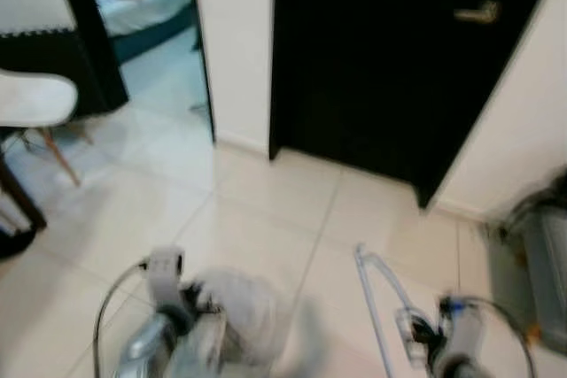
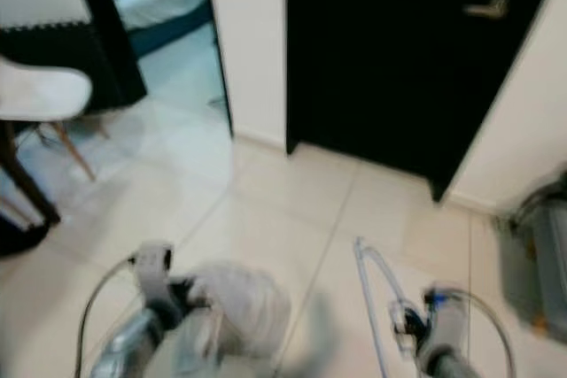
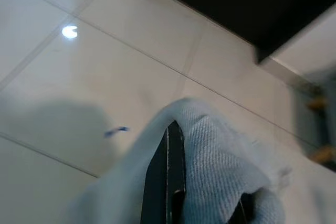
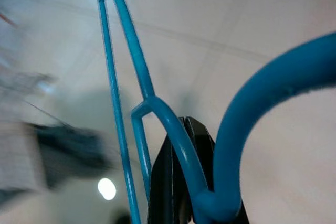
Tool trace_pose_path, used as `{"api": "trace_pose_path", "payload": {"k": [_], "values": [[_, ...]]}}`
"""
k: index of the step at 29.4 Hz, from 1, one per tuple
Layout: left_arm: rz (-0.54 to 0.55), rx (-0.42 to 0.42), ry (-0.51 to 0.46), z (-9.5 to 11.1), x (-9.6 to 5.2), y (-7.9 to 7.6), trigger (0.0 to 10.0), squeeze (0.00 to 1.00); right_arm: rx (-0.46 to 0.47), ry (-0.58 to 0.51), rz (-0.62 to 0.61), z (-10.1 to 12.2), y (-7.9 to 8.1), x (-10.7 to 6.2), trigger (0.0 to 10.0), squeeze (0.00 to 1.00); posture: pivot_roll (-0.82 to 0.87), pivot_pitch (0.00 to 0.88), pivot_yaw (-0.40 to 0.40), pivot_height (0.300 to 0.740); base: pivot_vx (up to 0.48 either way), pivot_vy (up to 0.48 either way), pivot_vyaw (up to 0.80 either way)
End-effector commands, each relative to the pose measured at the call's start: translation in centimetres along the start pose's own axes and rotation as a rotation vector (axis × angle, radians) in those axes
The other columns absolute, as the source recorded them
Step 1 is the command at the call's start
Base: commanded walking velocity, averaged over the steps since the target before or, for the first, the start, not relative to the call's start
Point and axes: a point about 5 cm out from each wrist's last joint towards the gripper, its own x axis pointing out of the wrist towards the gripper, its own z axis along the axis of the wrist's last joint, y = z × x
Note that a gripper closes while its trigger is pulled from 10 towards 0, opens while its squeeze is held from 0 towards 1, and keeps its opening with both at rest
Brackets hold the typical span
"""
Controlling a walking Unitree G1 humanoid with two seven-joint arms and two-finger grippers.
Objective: Hang hanger
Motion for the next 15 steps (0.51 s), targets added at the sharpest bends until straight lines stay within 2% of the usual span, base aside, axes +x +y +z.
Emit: {"api": "trace_pose_path", "payload": {"k": [1, 5, 9, 10, 13, 14, 15], "values": [[-0.020, 0.007, -0.059, 1.6, 0.8, -0.6, 10.0, 0.00, 0.009, 0.015, -0.037, -0.8, -1.1, -1.1, 10.0, 0.00, 0.03, 0.059, -0.028, 0.740, 0.428, 0.000, 0.00], [-0.022, 0.043, -0.117, 3.9, 1.4, -0.3, 10.0, 0.00, 0.017, 0.007, -0.035, -0.7, -1.2, -1.1, 10.0, 0.00, 0.04, 0.056, -0.029, 0.740, 0.428, 0.000, 0.00], [-0.027, 0.056, -0.146, 5.1, 1.6, -0.2, 10.0, 0.00, 0.017, 0.005, -0.035, -0.7, -1.1, -1.1, 10.0, 0.00, 0.04, 0.054, -0.027, 0.740, 0.428, 0.000, 0.00], [-0.028, 0.066, -0.171, 6.0, 1.9, -0.1, 10.0, 0.00, 0.017, 0.003, -0.034, -0.7, -1.1, -1.0, 10.0, 0.00, 0.05, 0.055, -0.023, 0.740, 0.428, 0.000, 0.00], [-0.029, 0.071, -0.186, 6.6, 2.0, -0.1, 10.0, 0.00, 0.017, 0.002, -0.034, -0.7, -1.0, -1.0, 10.0, 0.00, 0.05, 0.055, -0.022, 0.740, 0.428, 0.000, 0.00], [-0.025, 0.079, -0.217, 7.8, 2.3, 0.0, 10.0, 0.00, 0.017, 0.000, -0.032, -0.7, -0.9, -1.0, 10.0, 0.00, 0.05, 0.050, -0.020, 0.740, 0.431, 0.000, 0.00], [-0.025, 0.079, -0.217, 7.8, 2.3, 0.0, 10.0, 0.00, 0.017, 0.000, -0.032, -0.7, -0.9, -1.0, 10.0, 0.00, 0.05, 0.050, -0.020, 0.740, 0.431, 0.000, 0.00]]}}
